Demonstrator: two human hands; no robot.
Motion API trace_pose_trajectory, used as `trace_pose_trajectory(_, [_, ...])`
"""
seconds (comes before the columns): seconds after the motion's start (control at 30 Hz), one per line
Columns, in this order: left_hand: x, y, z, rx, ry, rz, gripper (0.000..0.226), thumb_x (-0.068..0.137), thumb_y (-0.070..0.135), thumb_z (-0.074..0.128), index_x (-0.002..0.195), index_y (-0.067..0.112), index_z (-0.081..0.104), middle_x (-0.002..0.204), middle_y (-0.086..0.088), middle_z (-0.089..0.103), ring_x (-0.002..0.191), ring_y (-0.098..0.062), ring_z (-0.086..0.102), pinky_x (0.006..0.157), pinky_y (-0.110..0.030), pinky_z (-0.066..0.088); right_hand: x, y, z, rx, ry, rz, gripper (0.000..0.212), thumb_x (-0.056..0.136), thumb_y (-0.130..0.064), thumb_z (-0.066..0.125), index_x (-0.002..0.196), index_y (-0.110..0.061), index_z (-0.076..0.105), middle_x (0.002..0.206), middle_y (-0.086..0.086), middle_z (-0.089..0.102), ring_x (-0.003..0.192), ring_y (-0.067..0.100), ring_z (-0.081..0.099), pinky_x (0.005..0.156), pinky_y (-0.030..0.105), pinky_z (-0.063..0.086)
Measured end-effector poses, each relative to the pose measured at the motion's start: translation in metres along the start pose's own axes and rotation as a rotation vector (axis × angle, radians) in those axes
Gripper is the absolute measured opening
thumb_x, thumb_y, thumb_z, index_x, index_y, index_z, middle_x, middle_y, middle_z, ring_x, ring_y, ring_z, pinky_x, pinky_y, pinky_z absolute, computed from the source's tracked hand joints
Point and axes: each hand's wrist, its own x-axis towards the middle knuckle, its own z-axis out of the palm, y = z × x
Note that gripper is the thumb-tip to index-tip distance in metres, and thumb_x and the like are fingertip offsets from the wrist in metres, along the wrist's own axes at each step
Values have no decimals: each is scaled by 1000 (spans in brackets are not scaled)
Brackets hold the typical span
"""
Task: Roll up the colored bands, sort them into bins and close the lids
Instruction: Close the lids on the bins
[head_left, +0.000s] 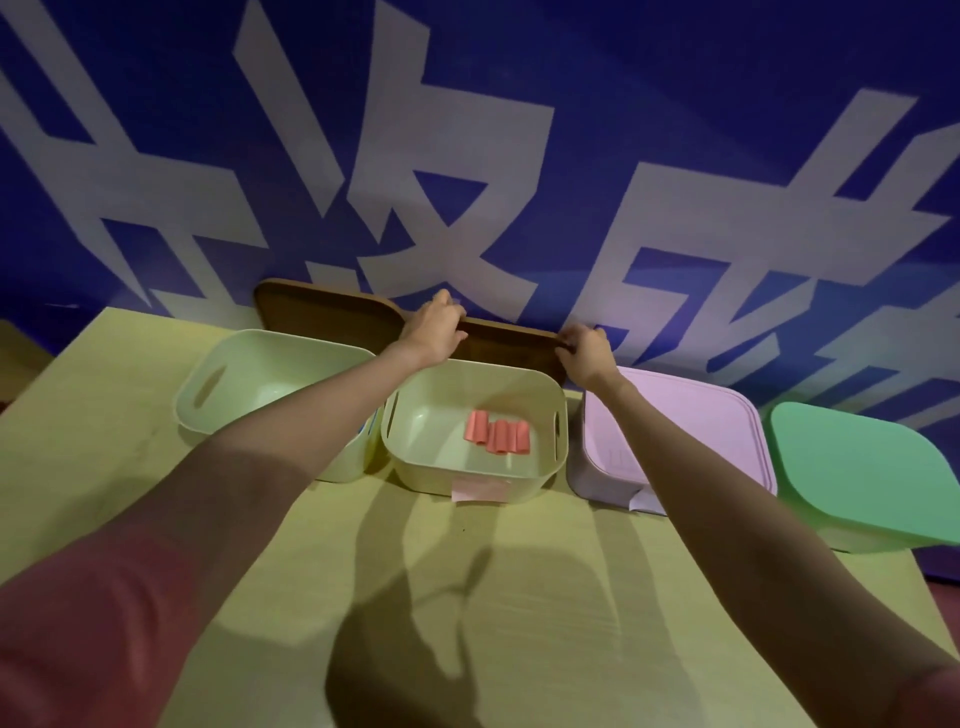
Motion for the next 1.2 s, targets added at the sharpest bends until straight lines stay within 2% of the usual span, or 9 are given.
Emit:
trace_pose_trajectory(0.1, [-2,-3,3,16,-17,25,38,93,21,60,129,10,57,130,-12,49,115,-29,55,96,-40,49,-3,4,6,17,6,-2,24,99,-15,51,118,-7,62,122,17,54,112,34,52,104,39,41])
trace_pose_trajectory(0.23, [-10,-9,6,2,53,57,28,95,12,58,122,8,60,121,-11,48,103,-25,59,81,-31,53,-8,9,9,48,1,-15,22,98,-16,52,109,-5,67,108,14,67,98,31,64,93,39,52])
trace_pose_trajectory(0.3, [-13,-13,6,-6,68,88,26,93,6,58,119,6,60,119,-10,49,103,-22,60,79,-28,54,-11,6,8,56,3,-13,23,99,-16,52,109,-3,67,105,14,68,95,30,65,91,38,53])
trace_pose_trajectory(0.53, [-19,-4,-26,-94,202,148,23,94,5,56,115,3,66,110,-12,62,98,-26,62,84,-36,55,-31,-13,-21,134,206,-21,26,100,-17,51,115,-2,65,108,13,67,94,28,64,79,25,46])
trace_pose_trajectory(0.67, [-49,2,-48,-128,335,228,21,94,2,54,111,0,66,107,-14,64,93,-28,63,80,-38,54,-59,-17,-31,182,299,-126,24,99,-16,53,115,-4,66,111,14,66,98,27,63,85,27,47])
trace_pose_trajectory(0.77, [-82,2,-52,-115,401,295,21,88,-5,59,107,-1,67,103,-15,65,89,-28,63,78,-33,53,-90,-14,-24,198,366,-194,22,97,-19,55,112,-8,68,108,10,66,93,23,63,85,31,52])
trace_pose_trajectory(0.93, [-133,-4,-37,-91,396,344,26,81,-12,64,106,-4,66,100,-18,65,87,-31,64,74,-38,57,-140,-4,3,270,321,-205,23,97,-19,56,116,-11,66,115,2,62,97,12,56,83,5,41])
trace_pose_trajectory(1.07, [-153,-10,-23,-36,344,389,33,78,-12,69,109,-5,65,104,-17,65,83,-30,65,70,-40,59,-154,10,16,167,270,-218,26,96,-18,56,119,-12,64,123,3,59,103,17,59,92,28,52])
trace_pose_trajectory(1.2, [-168,-20,-13,79,299,457,32,78,-6,72,109,-2,68,100,-15,66,79,-27,64,60,-39,57,-165,21,21,-31,224,-296,26,94,-16,59,118,-9,64,121,6,62,102,23,60,89,36,54])
